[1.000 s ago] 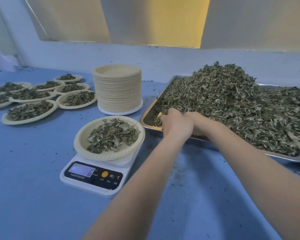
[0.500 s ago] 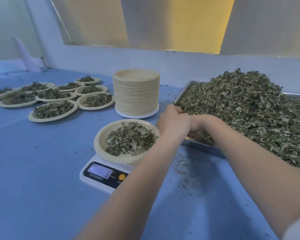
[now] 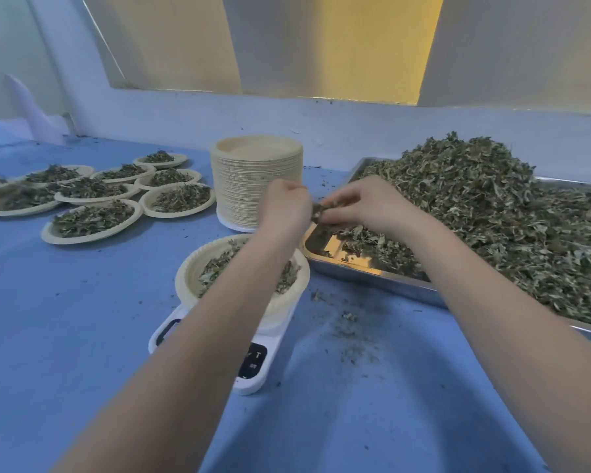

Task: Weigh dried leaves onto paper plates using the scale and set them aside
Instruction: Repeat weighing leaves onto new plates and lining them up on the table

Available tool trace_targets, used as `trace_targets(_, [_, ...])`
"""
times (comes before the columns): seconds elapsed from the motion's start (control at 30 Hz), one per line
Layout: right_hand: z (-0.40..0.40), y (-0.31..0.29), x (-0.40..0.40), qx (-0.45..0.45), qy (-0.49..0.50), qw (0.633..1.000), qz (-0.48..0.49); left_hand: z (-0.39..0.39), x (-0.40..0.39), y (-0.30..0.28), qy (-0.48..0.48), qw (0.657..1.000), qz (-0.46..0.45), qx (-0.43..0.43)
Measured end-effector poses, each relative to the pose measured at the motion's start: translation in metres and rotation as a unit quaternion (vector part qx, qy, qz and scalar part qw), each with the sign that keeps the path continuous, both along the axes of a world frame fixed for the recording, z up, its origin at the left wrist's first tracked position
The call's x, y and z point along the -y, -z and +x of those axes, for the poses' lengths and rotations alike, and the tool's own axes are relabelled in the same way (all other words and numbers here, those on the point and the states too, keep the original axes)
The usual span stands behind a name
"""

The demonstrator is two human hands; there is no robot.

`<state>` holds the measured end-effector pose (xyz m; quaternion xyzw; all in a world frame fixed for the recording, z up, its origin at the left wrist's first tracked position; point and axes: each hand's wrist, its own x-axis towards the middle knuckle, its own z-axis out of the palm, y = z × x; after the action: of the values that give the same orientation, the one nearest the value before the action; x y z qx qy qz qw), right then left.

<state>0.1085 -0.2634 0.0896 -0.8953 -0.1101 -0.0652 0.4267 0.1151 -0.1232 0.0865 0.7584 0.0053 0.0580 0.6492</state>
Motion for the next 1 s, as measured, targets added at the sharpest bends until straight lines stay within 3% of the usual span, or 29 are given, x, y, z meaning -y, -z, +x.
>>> trace_targets(0.13, [-0.006, -0.021, -0.039, 0.056, -0.044, 0.997, -0.010, 0.008, -0.038, -0.007, -0.011, 0.999, 0.021, 0.032])
trace_targets(0.27, [-0.005, -0.019, -0.069, -0.011, -0.133, 0.990, -0.054, 0.010, -0.082, -0.007, -0.065, 0.993, 0.088, 0.052])
trace_targets(0.33, [-0.003, -0.016, -0.072, -0.016, -0.137, 0.981, -0.140, 0.010, -0.101, -0.011, -0.055, 0.988, 0.146, 0.011])
trace_targets(0.4, [-0.001, -0.017, -0.072, 0.018, -0.101, 0.986, -0.131, 0.008, -0.116, -0.018, -0.026, 0.981, 0.174, -0.085])
trace_targets(0.47, [0.002, -0.018, -0.072, 0.051, -0.073, 0.991, -0.103, 0.006, -0.127, -0.020, -0.013, 0.977, 0.168, -0.132])
trace_targets(0.7, [-0.005, -0.016, -0.082, 0.082, -0.069, 0.991, -0.079, -0.004, -0.132, -0.012, -0.009, 0.992, 0.113, -0.059])
trace_targets(1.0, [-0.008, -0.002, -0.084, 0.053, -0.037, 0.996, -0.065, -0.009, -0.142, -0.001, 0.015, 0.996, 0.087, -0.016])
